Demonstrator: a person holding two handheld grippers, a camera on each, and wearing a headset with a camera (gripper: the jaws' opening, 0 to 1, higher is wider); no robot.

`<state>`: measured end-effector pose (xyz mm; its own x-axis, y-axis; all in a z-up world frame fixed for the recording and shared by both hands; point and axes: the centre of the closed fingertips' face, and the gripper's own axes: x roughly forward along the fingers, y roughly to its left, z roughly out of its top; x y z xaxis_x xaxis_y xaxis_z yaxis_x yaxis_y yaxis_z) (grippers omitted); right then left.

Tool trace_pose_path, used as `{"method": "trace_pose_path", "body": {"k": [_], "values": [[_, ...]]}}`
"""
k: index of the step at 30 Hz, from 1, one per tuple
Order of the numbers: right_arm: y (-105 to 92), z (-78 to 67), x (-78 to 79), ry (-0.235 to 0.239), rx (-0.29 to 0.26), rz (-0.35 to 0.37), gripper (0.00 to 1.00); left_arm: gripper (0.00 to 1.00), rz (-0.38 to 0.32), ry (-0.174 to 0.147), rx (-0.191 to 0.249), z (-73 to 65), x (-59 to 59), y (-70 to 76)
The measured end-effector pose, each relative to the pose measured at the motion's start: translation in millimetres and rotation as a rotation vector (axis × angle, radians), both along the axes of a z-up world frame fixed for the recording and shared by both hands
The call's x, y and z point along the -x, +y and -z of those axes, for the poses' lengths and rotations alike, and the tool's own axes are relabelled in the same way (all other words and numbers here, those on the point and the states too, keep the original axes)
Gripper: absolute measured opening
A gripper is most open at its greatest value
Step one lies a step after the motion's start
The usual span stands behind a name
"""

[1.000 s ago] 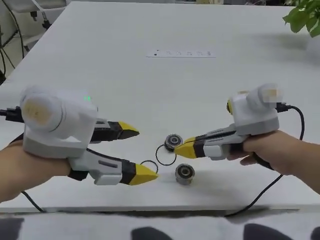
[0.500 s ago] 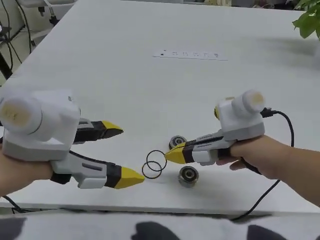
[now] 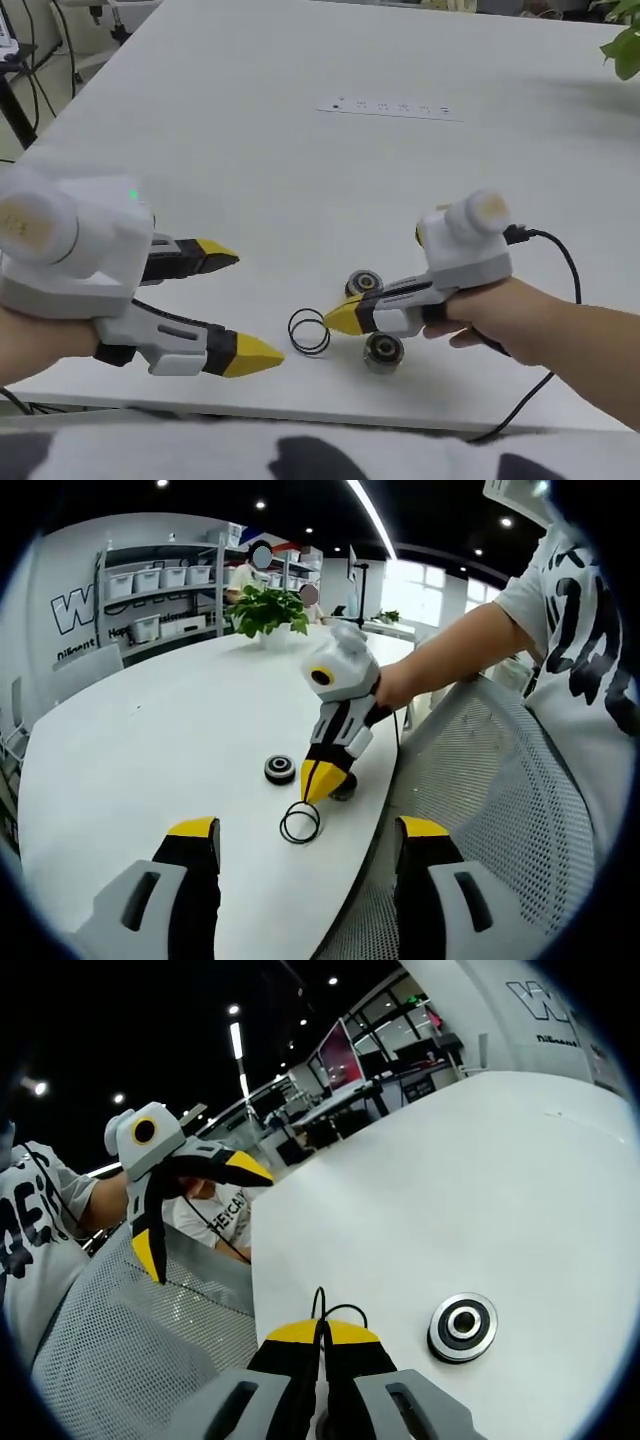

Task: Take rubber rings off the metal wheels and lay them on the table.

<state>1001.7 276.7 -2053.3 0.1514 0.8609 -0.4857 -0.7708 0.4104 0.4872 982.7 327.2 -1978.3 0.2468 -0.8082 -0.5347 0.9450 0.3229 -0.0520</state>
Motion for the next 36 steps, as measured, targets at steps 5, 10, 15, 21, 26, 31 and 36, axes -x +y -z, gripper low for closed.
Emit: {"method": "trace_pose_path", "body": {"k": [5,10,15,21,26,31,36], "values": [[-0.2,5.2,-0.3,0.009,0.017,0.008,0.0,0.68,-0.008,0.006,0.003,1.2,-0.1,2.0],[-1.6,11.6,-0.3,0.015,0.038,0.015,0.0,0.68,-0.012,0.013,-0.003,4.0,0.4,4.0],[-4.5,16.3,-1.9,0.019,0.059,0.034,0.0,0.68,-0.015,0.016,-0.005,4.9,0.0,4.4],[-7.3,20.7,-3.9,0.004,0.088,0.04,0.0,0.68,-0.015,0.022,-0.011,7.4,0.4,3.6],[-7.7,25.5,-2.3,-0.018,0.123,0.025,0.02,0.67,-0.01,0.027,-0.021,9.8,2.3,3.6],[-6.8,25.4,-1.4,-0.032,0.133,0.014,0.07,0.67,-0.01,0.03,-0.026,10.5,2.2,4.2],[-6.8,23.5,-0.9,-0.038,0.129,0.009,0.13,0.67,-0.007,0.031,-0.032,11.2,1.3,3.6]]}}
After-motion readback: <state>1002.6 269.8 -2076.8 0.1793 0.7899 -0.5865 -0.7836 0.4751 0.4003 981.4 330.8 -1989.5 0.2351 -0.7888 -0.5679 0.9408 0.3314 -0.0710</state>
